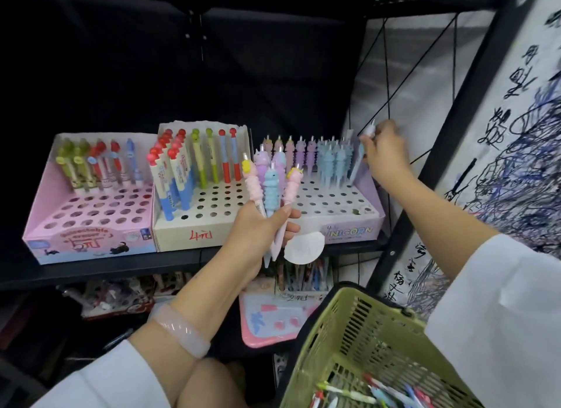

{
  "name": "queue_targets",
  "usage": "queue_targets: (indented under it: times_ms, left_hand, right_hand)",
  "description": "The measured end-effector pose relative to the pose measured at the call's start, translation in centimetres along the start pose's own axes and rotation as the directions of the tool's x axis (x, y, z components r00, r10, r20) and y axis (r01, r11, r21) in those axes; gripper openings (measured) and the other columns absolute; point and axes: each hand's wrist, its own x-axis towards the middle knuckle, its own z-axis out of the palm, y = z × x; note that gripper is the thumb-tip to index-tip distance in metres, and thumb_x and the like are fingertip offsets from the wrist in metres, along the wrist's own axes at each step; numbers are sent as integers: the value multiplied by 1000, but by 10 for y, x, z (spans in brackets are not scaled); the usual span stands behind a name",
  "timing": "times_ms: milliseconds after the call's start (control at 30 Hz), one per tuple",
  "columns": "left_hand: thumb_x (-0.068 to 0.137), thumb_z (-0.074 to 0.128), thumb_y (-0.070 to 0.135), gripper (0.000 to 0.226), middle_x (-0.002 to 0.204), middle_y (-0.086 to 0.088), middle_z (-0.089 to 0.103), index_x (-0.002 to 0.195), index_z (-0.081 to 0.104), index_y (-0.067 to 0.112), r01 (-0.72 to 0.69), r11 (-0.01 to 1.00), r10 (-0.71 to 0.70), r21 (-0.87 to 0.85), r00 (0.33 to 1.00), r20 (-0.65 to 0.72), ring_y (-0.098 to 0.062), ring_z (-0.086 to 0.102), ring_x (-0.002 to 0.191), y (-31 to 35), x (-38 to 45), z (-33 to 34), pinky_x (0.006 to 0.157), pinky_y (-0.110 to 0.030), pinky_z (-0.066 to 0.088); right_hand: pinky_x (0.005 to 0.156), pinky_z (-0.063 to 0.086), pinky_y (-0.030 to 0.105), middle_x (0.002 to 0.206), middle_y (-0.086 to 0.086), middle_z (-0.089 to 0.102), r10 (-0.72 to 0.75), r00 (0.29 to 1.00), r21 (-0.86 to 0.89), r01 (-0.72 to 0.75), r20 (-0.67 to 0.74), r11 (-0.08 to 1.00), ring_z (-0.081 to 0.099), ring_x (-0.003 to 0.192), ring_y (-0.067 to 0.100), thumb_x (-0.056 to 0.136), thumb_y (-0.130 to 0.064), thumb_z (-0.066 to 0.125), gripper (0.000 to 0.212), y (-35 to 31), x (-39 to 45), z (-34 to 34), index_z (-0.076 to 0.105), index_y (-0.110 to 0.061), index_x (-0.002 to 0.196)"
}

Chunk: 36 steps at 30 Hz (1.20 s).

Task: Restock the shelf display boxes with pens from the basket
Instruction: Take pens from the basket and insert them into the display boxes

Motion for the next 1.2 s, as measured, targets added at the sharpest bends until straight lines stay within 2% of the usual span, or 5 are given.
queue_targets:
  times_ms: [500, 600, 700, 900, 1200]
  left_hand:
    - [91, 57, 8, 18, 64, 0, 69, 76, 65, 12, 17, 999, -18, -44, 1000, -15, -12, 62, 57, 3, 2, -6, 62, -34, 57]
    - [91, 55, 5, 13, 65, 4, 71, 83, 63, 12, -20, 998, 18, -61, 1000, -24, -9, 64, 55, 4, 3, -11, 52, -23, 54]
    - [91, 54, 3, 11, 65, 4, 71, 91, 62, 12, -40, 996, 38, -84, 999, -24, -9, 64, 55, 4, 4, -14, 53, -20, 53]
    - [90, 54, 3, 9, 62, 1, 70, 88, 62, 7, -35, 986, 30, -162, 999, -33, -10, 65, 52, 5, 4, -19, 52, -21, 55]
    - [95, 49, 9, 11, 62, -1, 67, 97, 54, 19, -90, 996, 86, -25, 989, -121, -10, 42, 35, 10, 18, -50, 37, -19, 35]
  right_hand:
    - [65, 34, 31, 101, 24, 62, 125, 976, -259, -76, 179, 963, 56, 84, 33, 95, -17, 46, 23, 9, -3, 24, 58, 2, 101]
    - [68, 38, 28, 101, 13, 60, 10, 1000, -50, -11, -18, 999, 57, 85, 24, 93, -14, 50, 22, -13, -17, 18, 56, -2, 111]
    - [61, 44, 19, 80, -6, 61, -146, 948, 345, 41, 284, 938, 54, 61, -5, 95, -18, 49, 17, -47, -41, 21, 65, -12, 94]
    - [69, 53, 18, 78, -3, 68, -234, 766, 604, -239, 599, 761, 63, 73, 8, 96, -16, 49, 20, -73, -69, 40, 68, -16, 89]
    - [75, 56, 43, 94, 15, 67, 4, 997, 427, -36, 76, 903, 68, 78, 27, 97, -27, 47, 20, -84, 1, 50, 47, -8, 100]
